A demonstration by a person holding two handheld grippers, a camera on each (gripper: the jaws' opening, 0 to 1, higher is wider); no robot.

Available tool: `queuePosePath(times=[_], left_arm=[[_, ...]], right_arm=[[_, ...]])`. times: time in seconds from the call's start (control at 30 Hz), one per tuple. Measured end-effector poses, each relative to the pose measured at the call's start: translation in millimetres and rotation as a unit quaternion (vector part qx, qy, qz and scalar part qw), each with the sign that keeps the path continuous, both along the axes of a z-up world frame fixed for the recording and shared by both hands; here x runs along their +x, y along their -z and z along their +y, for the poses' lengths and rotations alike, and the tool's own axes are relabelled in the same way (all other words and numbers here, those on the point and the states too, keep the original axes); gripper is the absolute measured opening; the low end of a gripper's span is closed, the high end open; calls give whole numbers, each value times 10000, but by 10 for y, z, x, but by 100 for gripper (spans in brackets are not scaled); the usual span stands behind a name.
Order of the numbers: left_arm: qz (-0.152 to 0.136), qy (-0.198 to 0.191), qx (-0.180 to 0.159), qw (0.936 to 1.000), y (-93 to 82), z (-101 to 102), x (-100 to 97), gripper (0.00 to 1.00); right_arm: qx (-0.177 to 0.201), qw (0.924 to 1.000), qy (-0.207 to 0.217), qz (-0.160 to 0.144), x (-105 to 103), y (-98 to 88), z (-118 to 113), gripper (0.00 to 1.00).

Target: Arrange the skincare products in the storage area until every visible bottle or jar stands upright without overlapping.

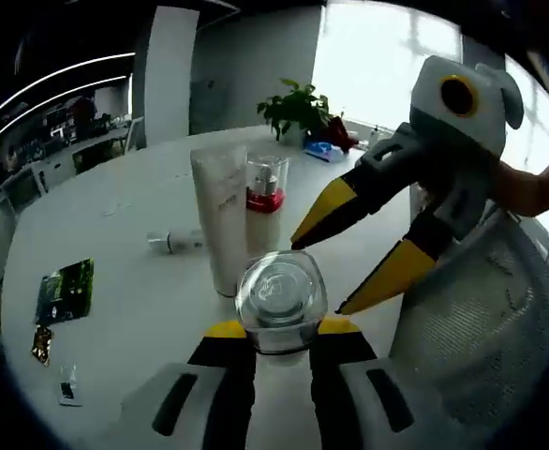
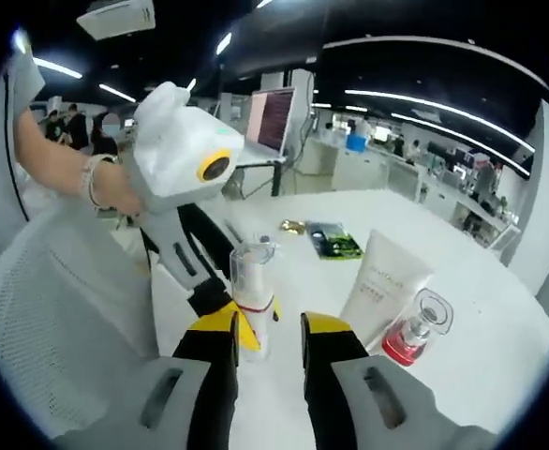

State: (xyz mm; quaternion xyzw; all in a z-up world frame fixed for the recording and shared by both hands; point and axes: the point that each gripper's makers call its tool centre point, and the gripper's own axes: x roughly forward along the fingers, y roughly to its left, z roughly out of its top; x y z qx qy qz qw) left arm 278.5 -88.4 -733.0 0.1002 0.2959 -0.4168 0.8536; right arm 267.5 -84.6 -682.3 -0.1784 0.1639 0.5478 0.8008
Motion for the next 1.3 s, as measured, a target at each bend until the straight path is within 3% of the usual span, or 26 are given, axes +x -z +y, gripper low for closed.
queuePosePath(times=[0.07,0.2,0.3,0.57,0.67,0.8,0.9,1.03,1.13,1.3], left_arm=[[-38,215,175,9996,26,-35,-58,19],[-14,473,140,9988,10,-162,-175,19],[-114,1021,250,9944,13,-227,-268,19],[-105,1423,213,9895,-36,-334,-414,19],[-140,1614,245,9865,-36,-341,-446,19],[-166,1663,235,9857,-35,-343,-447,19],[-407,1631,206,9855,-41,-341,-361,19],[-473,1482,93,9878,-50,-352,-260,25],[-531,1367,218,9889,18,-303,-162,31],[-563,1155,297,9913,90,-253,-91,30]], right_arm=[[74,10000,-16,31,-4,-15,19,28],[215,9995,-163,133,-77,-36,76,29],[358,9985,-297,281,-154,-47,133,28],[515,9962,-540,446,-268,-48,163,24],[520,9959,-658,354,-309,-50,174,23],[489,9965,-601,319,-310,-44,172,22],[456,9974,-540,145,-267,-46,161,22],[706,9964,-293,362,-151,-61,123,22],[947,9945,-108,426,-33,-92,72,22],[825,9961,-25,298,44,-9,41,22]])
